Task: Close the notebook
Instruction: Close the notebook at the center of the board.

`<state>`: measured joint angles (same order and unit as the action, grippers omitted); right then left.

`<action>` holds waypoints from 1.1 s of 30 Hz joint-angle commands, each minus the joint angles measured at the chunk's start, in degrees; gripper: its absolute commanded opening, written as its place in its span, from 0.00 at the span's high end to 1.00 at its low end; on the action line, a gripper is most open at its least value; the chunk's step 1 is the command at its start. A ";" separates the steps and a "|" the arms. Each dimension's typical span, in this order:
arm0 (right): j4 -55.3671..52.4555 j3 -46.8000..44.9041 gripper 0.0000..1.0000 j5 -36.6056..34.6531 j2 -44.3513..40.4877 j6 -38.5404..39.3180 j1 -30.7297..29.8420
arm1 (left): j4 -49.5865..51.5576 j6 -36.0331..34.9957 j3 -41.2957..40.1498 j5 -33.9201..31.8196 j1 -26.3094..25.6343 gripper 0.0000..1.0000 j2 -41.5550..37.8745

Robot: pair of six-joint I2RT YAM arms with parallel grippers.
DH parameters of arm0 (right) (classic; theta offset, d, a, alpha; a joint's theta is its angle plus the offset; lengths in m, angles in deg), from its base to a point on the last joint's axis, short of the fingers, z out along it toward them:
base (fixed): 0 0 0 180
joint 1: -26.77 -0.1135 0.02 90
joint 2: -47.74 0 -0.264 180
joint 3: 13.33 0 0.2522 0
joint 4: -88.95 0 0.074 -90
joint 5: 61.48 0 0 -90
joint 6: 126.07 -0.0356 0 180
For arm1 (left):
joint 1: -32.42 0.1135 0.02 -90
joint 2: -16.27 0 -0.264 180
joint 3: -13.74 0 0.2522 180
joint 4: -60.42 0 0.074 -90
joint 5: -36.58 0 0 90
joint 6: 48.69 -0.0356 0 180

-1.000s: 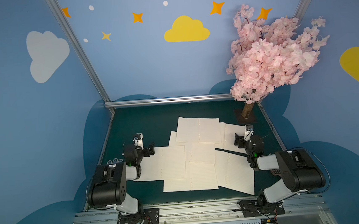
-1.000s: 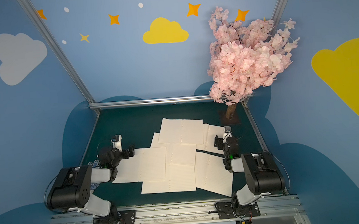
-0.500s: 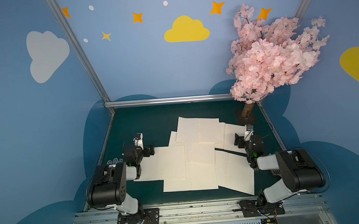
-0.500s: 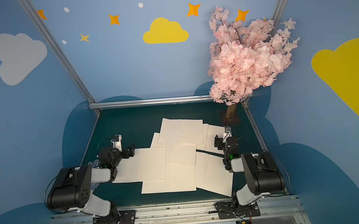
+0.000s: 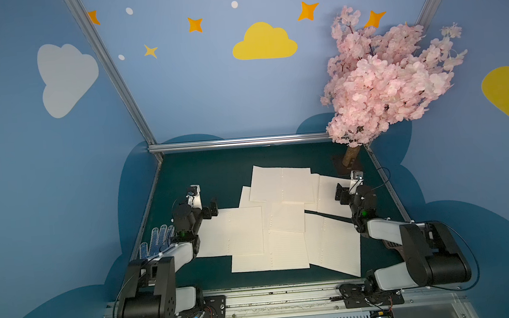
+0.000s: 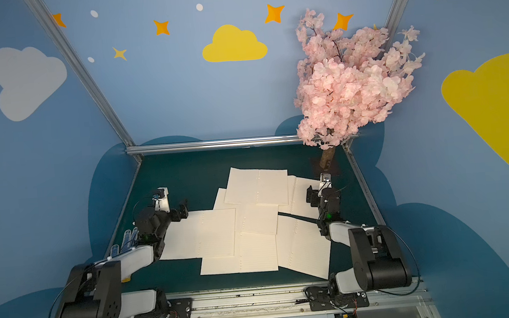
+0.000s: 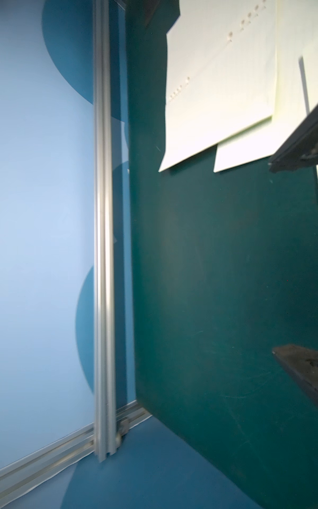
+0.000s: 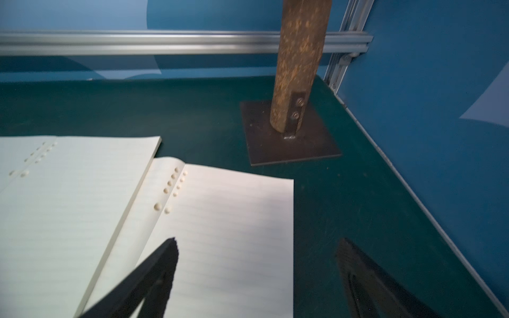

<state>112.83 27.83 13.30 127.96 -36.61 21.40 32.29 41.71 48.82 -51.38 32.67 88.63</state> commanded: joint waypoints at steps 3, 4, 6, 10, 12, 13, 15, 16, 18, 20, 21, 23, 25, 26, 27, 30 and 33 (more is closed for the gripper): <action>-22.22 9.56 0.08 -3.34 -4.64 -2.36 -0.52 | 19.49 4.87 9.73 -6.14 -2.18 0.00 -8.10; -23.44 10.04 0.08 -1.37 -5.35 -2.34 -0.51 | 22.21 7.38 11.45 -9.54 -3.15 0.00 -9.47; -24.02 9.99 0.08 1.09 -6.95 -4.15 -0.93 | 27.41 9.78 14.45 -13.90 -4.36 0.00 -11.80; -27.99 10.61 0.08 -3.09 -10.33 -10.66 -2.80 | 27.69 10.87 15.63 -10.31 -4.90 0.00 -14.87; -33.15 13.02 0.08 -9.51 -11.54 -13.65 -4.11 | 26.28 15.68 15.14 -11.86 -5.00 0.00 -15.48; -36.00 14.33 0.08 -12.40 -11.76 -14.00 -4.69 | 26.91 18.02 15.64 -12.14 -5.00 0.00 -15.38; -40.65 17.02 0.08 -13.21 -11.78 -11.99 -5.56 | 31.75 21.77 18.49 -12.24 -5.21 0.00 -14.27; -42.05 18.03 0.08 -13.53 -11.53 -12.17 -5.78 | 35.12 23.29 20.50 -12.33 -5.38 0.00 -13.16; -43.93 19.31 0.08 -16.31 -11.04 -15.98 -5.90 | 38.57 24.77 23.12 -12.70 -6.63 0.00 -11.24; -45.88 20.72 0.08 -16.76 -10.50 -17.80 -5.97 | 38.55 25.69 23.96 -12.00 -8.13 0.00 -9.95; -46.18 21.33 0.08 -16.26 -10.04 -17.32 -6.08 | 39.02 26.63 24.68 -11.32 -8.70 0.00 -9.34; -48.38 23.27 0.08 -16.41 -8.72 -17.81 -6.41 | 41.06 27.06 27.07 -8.90 -9.62 0.00 -7.54; -51.88 25.91 0.08 -16.58 -6.98 -19.06 -6.41 | 44.56 26.19 30.44 -7.03 -10.84 0.00 -5.17; -53.18 26.99 0.08 -15.72 -6.10 -19.52 -6.35 | 45.56 25.00 31.92 -5.85 -11.79 0.00 -3.91; -54.44 28.02 0.08 -14.50 -5.19 -19.89 -6.26 | 47.03 24.20 33.41 -5.76 -12.85 0.00 -2.71; -56.91 29.73 0.08 -10.22 -3.15 -20.80 -6.41 | 50.53 25.96 36.58 -7.96 -15.08 0.00 0.66; -56.90 29.90 0.08 -6.58 -0.98 -21.16 -6.34 | 51.39 27.98 39.39 -2.45 -15.19 0.00 5.57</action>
<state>59.92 56.60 2.55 125.32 -56.08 15.30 79.24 67.77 85.74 -58.09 17.50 90.88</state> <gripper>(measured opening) 0.920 1.000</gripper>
